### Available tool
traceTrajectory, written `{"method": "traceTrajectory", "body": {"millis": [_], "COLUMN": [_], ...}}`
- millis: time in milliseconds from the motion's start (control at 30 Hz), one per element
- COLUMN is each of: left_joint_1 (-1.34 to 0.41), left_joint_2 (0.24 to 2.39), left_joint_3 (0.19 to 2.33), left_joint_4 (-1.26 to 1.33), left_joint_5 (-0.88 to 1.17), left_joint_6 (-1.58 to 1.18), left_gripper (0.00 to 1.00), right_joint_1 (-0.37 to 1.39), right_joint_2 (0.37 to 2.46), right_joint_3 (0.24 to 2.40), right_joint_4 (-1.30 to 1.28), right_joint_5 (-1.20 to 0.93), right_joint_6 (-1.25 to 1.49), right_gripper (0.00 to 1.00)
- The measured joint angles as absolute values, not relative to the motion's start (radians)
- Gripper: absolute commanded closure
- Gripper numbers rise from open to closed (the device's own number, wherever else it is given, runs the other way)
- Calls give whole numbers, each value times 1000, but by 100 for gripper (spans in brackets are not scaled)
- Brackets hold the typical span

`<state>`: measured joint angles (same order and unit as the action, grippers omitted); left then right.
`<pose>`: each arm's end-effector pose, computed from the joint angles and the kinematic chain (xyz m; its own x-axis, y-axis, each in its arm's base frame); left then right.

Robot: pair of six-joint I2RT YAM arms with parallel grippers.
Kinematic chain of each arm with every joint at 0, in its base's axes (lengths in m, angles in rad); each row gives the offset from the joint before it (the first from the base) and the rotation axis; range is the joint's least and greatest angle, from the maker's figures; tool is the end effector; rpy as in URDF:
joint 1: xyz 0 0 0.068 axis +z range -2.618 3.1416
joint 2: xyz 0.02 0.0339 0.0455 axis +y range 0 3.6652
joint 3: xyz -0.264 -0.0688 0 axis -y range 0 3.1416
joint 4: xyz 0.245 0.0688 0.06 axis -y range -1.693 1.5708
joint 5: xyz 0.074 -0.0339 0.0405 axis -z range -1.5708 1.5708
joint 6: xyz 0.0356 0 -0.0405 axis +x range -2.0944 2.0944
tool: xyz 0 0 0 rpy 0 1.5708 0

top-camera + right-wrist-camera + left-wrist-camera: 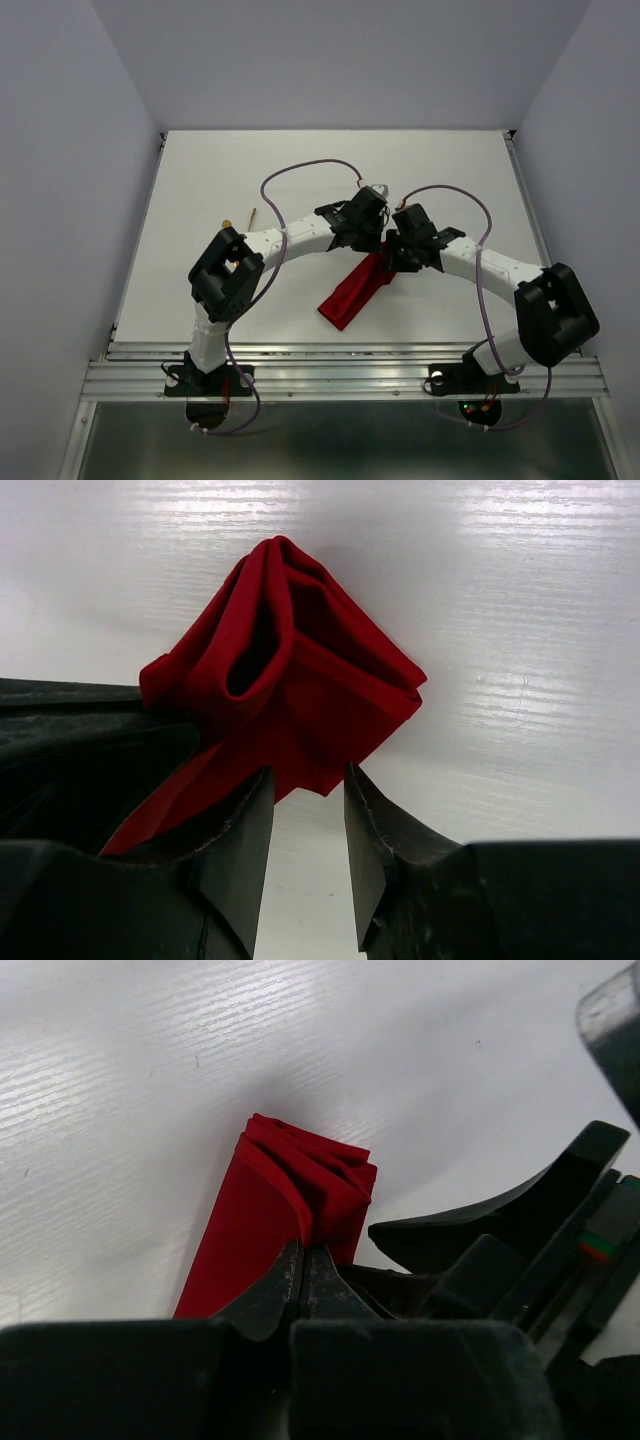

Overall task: Fold the napkin into a case and place the utensils inside
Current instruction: Stuff the top corner of the smaller-rectangle-folded napkin into the folded napkin.

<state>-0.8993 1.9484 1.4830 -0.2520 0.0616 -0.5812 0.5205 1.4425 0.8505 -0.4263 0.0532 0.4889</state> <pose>0.2756 -0.3503 0.2306 -0.7867 0.1092 -0.6076 0.4527 0.7712 -0.4475 0.2443 0.1379 0.1952 -0.8738 0.0397 -0.4846 -0.0702 0.9759 0.2065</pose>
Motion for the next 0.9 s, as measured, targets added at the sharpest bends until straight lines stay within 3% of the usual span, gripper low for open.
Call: {"method": "traceTrajectory", "body": {"millis": [467, 767, 900], "left_joint_1": [-899, -896, -896], "left_joint_2": [1948, 1948, 1948], "left_joint_3": [1483, 1483, 1481], "left_joint_4": [-250, -249, -245], "left_joint_5": [79, 83, 84], "left_joint_6": [-589, -595, -596], "left_gripper": [100, 100, 100], "right_joint_1": [569, 577, 577], "right_joint_2": [1520, 1559, 1559], "right_joint_3": [871, 871, 871], "right_joint_4": [-414, -407, -405], "right_joint_5": [124, 187, 207], "right_joint_6": [482, 499, 518], "right_gripper": [66, 80, 93]}}
